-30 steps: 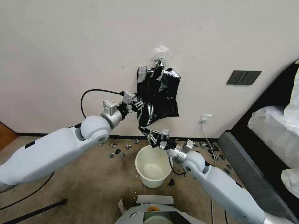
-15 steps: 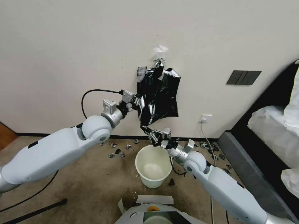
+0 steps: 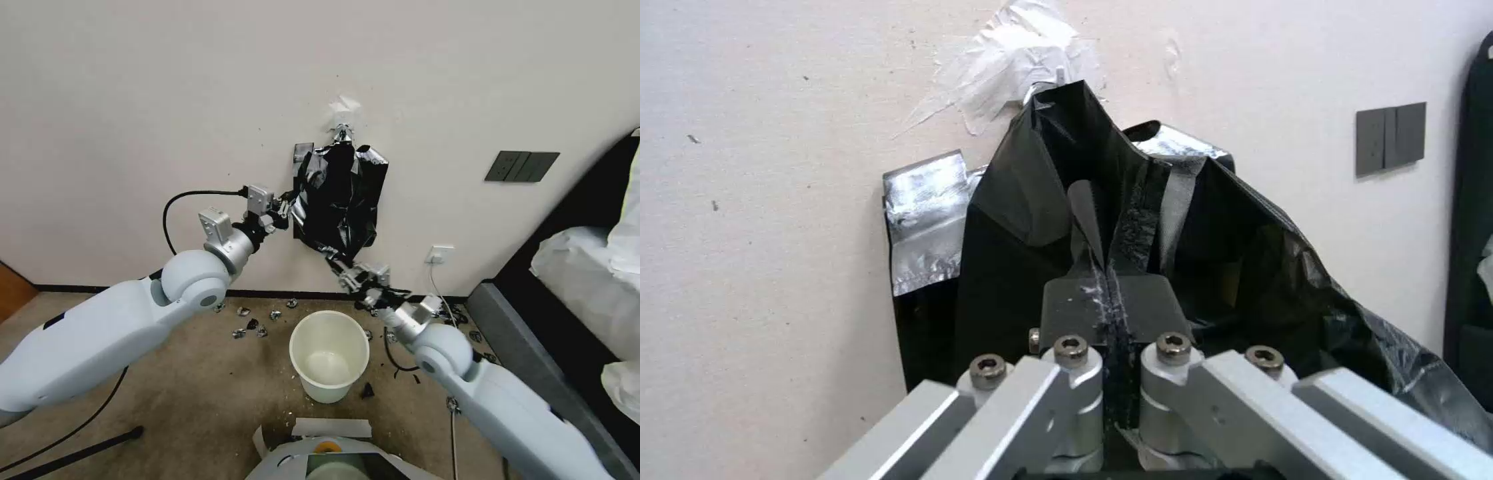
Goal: Place a trash bag onto the trash bin.
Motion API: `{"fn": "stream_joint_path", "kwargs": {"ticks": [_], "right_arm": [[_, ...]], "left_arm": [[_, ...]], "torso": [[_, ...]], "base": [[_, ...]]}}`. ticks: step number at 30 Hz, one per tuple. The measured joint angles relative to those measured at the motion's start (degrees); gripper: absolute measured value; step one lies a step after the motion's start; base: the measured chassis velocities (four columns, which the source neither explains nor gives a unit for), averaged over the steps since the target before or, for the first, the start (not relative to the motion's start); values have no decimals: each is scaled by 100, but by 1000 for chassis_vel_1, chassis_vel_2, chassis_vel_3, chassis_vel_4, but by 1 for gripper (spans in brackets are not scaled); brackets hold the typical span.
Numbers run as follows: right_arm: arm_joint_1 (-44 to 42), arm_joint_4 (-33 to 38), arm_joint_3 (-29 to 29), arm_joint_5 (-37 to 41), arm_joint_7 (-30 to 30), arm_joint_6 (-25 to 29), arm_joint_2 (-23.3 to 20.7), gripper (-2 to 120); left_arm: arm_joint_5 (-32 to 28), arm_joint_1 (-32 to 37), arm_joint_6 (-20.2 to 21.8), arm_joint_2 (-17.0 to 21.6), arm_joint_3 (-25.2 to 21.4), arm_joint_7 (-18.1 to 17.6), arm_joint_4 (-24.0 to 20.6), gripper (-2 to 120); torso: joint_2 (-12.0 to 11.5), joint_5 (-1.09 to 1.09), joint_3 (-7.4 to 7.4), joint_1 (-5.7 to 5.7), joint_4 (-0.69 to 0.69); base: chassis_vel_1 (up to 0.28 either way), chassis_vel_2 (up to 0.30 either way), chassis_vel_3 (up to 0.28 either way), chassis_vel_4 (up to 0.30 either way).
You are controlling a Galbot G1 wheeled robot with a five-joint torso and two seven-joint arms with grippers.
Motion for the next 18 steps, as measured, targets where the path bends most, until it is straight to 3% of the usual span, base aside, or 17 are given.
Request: {"fn": "stream_joint_path", "kwargs": {"ticks": [3,4,7,8,11,12,14,15,18], "right_arm": [[356,439,125,107,418,-645,-411,83],[356,439,125,107,418,-645,-411,83],[1557,389,-234,524,532,-1086,-961,97],[1557,389,-234,524,532,-1086,-961,97],[3140,185,-947,1107,658,-1441,-1336,100],[3140,185,-947,1107,658,-1441,-1336,100],[4447,121,-1873,1340,587,-1971,-1574,100],[4447,121,-1873,1340,587,-1971,-1574,100],[5815,109,-2944,1542,500,-2756,-1630,100]], "left_arm": [[20,161,1,10,-148,0,-67,0],[20,161,1,10,-148,0,-67,0],[55,256,3,8,-225,4,-124,0],[55,256,3,8,-225,4,-124,0],[87,320,4,11,-280,8,-177,0],[87,320,4,11,-280,8,-177,0],[105,391,6,7,-332,10,-212,0],[105,391,6,7,-332,10,-212,0],[159,445,6,-18,-354,13,-234,0]], "torso": [[0,0,0,0,2],[0,0,0,0,2],[0,0,1,0,4],[0,0,1,0,4],[0,-2,1,0,5],[0,-2,1,0,5],[0,-1,1,0,5],[0,-1,1,0,5],[0,-3,1,0,1]], "base": [[0,0,0,0],[0,0,0,0],[0,0,0,0],[0,0,0,0],[0,0,0,0],[0,0,0,0],[0,0,0,0],[0,0,0,0],[0,0,0,0]]}}
